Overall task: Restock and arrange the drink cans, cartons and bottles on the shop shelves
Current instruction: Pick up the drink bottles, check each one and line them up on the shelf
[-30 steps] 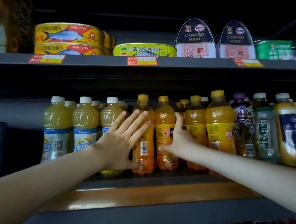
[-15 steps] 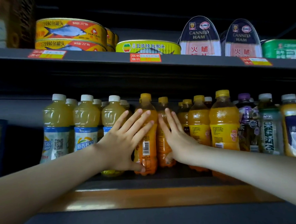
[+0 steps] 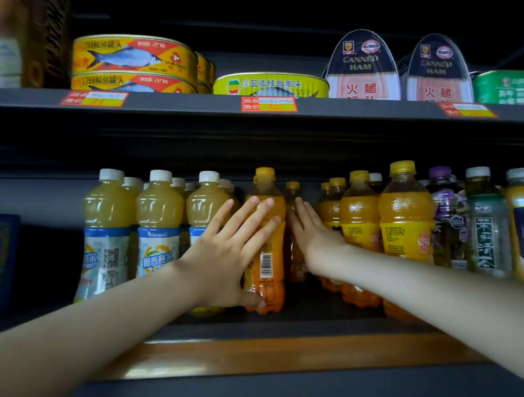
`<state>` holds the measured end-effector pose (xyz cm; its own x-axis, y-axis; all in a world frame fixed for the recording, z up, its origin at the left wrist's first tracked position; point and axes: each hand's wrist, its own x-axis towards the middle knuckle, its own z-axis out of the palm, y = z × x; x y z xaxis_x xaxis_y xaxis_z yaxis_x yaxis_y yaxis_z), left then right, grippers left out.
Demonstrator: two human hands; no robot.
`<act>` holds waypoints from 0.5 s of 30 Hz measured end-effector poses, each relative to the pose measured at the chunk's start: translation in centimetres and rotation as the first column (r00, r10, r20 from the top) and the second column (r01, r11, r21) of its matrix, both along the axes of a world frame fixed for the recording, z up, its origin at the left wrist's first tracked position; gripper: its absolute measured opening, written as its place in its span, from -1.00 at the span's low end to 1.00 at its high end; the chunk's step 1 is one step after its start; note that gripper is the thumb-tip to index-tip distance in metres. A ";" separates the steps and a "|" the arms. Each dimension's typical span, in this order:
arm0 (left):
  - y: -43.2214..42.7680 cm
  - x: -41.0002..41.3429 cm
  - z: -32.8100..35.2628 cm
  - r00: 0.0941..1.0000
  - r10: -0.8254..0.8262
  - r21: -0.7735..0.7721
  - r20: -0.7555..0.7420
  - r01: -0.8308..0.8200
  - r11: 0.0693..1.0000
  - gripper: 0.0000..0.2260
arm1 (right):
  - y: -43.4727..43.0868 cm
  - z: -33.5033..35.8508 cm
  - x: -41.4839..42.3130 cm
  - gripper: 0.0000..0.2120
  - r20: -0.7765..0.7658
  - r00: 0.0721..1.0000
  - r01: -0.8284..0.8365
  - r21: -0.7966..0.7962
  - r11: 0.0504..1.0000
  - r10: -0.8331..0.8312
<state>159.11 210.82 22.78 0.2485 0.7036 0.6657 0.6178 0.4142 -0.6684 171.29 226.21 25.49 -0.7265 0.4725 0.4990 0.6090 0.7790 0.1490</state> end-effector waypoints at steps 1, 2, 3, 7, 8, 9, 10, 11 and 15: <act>0.0 0.1 0.0 1.000 -0.001 0.003 -0.001 0.001 1.000 0.13 | -0.7 0.2 1.2 0.05 0.002 0.999 -0.032 0.051 0.998 0.032; 0.0 0.2 0.0 1.000 0.000 0.005 0.001 0.000 1.000 0.13 | -1.4 0.3 2.7 0.00 -0.008 0.998 -0.064 0.116 0.991 0.065; 0.0 0.3 0.0 1.000 0.002 0.004 0.003 -0.002 1.000 0.12 | -2.0 0.4 4.2 -0.05 -0.030 0.995 -0.088 0.192 0.977 0.096; -0.3 0.5 0.1 1.000 0.025 -0.029 0.009 -0.025 0.999 0.07 | -2.3 -0.3 11.1 -0.18 -0.205 0.969 -0.048 0.392 0.919 0.138; -0.3 0.6 0.2 0.999 0.032 -0.035 0.011 -0.032 0.999 0.05 | -1.9 -0.8 12.6 -0.17 -0.282 0.954 0.009 0.371 0.929 0.104; -0.4 0.7 0.3 0.999 0.036 -0.038 0.012 -0.035 0.999 0.02 | -1.4 -1.3 13.7 -0.15 -0.348 0.936 0.065 0.321 0.945 0.053; -0.4 0.8 0.4 0.999 0.036 -0.039 0.010 -0.036 0.999 -0.02 | -0.9 -1.7 14.6 -0.12 -0.376 0.927 0.109 0.247 0.963 -0.008; -0.5 1.0 0.5 0.999 0.034 -0.043 0.007 -0.034 0.999 -0.07 | -0.5 -2.1 15.2 -0.10 -0.371 0.927 0.119 0.148 0.982 -0.056; -0.9 1.2 0.8 1.000 0.009 -0.040 0.001 -0.009 0.999 -0.21 | 0.3 -2.1 15.5 -0.05 -0.436 0.896 -0.159 -0.132 0.978 0.087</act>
<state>160.30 209.92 23.61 0.2409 0.7317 0.6376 0.6150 0.3932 -0.6836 186.81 226.47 23.43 -0.5192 0.4929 0.6982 0.4832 0.8431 -0.2359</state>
